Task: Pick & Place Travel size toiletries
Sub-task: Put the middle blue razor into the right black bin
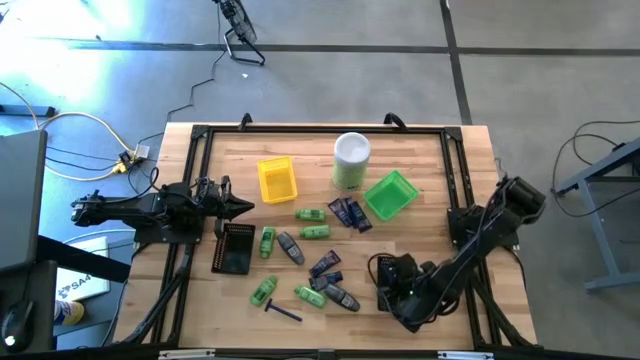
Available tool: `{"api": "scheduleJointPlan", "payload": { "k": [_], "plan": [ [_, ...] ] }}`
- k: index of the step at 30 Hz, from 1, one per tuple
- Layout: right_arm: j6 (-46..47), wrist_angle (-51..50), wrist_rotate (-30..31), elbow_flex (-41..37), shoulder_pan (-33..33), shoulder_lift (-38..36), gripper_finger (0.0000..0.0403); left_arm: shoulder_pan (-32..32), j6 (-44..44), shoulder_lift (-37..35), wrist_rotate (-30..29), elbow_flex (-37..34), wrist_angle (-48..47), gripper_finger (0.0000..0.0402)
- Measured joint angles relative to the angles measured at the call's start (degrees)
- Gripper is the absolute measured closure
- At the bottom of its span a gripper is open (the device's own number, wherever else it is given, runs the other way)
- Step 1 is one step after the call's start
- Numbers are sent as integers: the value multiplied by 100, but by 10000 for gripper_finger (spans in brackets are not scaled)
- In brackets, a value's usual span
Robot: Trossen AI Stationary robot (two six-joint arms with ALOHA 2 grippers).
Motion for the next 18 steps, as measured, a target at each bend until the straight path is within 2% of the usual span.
{"api": "scheduleJointPlan", "payload": {
  "k": [18],
  "plan": [
    [-51, -336, 104, -97, 2, 35, 371, -2, 0, 0, -2, 0, -2, 398]
  ]
}}
